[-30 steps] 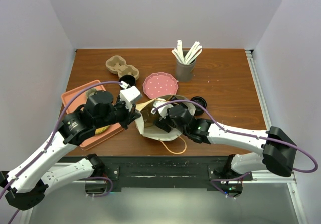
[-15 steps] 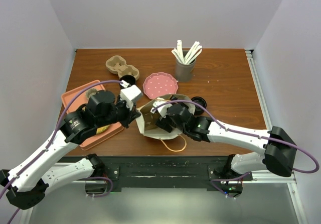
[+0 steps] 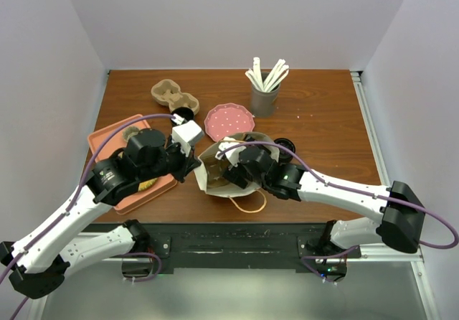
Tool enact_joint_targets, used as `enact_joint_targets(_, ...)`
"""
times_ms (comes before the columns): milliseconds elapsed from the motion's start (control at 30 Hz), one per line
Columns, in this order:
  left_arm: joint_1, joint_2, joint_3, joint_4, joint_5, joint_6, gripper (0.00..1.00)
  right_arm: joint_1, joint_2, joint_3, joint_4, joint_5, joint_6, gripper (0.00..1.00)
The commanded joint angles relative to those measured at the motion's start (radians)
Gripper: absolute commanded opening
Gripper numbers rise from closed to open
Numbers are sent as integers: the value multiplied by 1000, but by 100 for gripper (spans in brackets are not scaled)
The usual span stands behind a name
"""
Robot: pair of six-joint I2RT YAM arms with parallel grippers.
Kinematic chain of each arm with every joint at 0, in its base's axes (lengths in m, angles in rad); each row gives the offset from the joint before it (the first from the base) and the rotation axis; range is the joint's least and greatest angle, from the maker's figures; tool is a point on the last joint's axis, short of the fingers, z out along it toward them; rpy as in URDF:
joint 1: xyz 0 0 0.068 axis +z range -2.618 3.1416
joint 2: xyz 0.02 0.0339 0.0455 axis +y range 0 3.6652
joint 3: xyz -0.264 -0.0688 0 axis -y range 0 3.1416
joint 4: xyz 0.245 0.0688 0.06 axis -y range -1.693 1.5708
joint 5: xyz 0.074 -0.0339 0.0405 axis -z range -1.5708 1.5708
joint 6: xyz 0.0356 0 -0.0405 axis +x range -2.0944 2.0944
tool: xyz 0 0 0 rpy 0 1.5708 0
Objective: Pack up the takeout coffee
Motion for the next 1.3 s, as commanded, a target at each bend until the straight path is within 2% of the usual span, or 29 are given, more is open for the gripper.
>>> enact_joint_targets(0, 1, 2, 45, 6, -14, -10, 0, -10, -35, 53, -7, 9, 12, 99)
enact_joint_targets(233, 1, 11, 58, -6, -25, -5, 0, -10, -53, 53, -33, -2, 21, 99)
enact_joint_targets(367, 1, 11, 58, -11, -25, -7, 0, -9, -59, 51, -37, -5, 32, 93)
enact_joint_targets(600, 1, 20, 62, -11, -26, -5, 0, -10, -68, 51, -37, -11, 41, 89)
enact_joint_targets(867, 1, 28, 62, -5, -28, -11, 0, -10, -79, 56, -49, 7, 59, 95)
enact_joint_targets(1267, 1, 34, 72, -13, -43, -13, 0, -10, -102, 65, -78, 43, 96, 95)
